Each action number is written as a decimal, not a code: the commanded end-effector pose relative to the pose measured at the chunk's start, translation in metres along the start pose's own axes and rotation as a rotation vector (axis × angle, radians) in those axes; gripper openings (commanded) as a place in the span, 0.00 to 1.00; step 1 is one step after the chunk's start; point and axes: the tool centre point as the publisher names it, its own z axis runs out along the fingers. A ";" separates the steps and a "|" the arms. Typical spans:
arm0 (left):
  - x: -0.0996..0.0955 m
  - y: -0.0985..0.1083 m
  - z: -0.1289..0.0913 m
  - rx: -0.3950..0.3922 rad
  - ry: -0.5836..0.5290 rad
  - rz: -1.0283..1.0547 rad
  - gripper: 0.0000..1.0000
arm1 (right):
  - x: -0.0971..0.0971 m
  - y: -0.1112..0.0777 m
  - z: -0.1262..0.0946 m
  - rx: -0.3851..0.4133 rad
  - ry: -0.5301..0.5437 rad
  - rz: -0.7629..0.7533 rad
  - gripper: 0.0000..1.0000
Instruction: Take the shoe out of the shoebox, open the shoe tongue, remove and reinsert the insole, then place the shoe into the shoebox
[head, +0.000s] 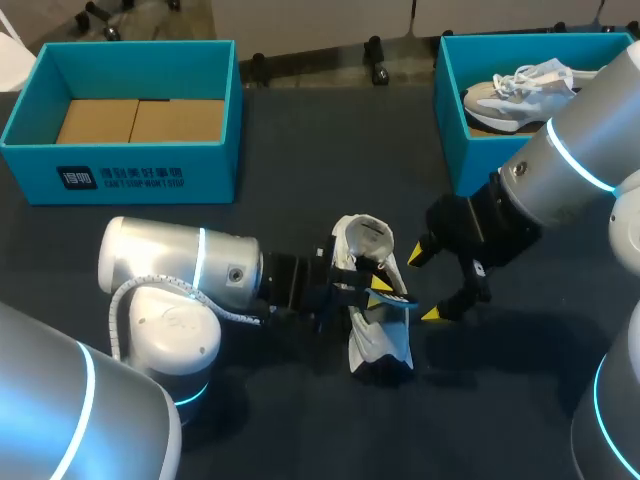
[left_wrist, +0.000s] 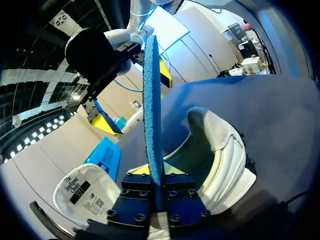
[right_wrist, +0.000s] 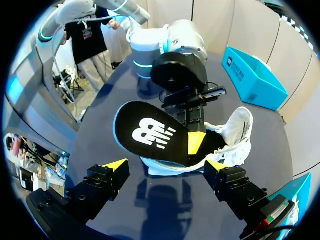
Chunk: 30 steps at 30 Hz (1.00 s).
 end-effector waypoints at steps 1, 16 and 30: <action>-0.004 -0.007 -0.005 0.003 -0.008 -0.003 0.49 | 0.001 0.000 0.001 0.002 -0.002 0.000 1.00; -0.003 -0.023 -0.012 0.021 0.013 0.000 0.00 | 0.001 0.000 0.001 0.002 -0.002 0.000 1.00; 0.004 -0.005 0.002 -0.015 0.030 0.025 0.00 | 0.001 0.000 0.001 0.002 -0.002 0.000 1.00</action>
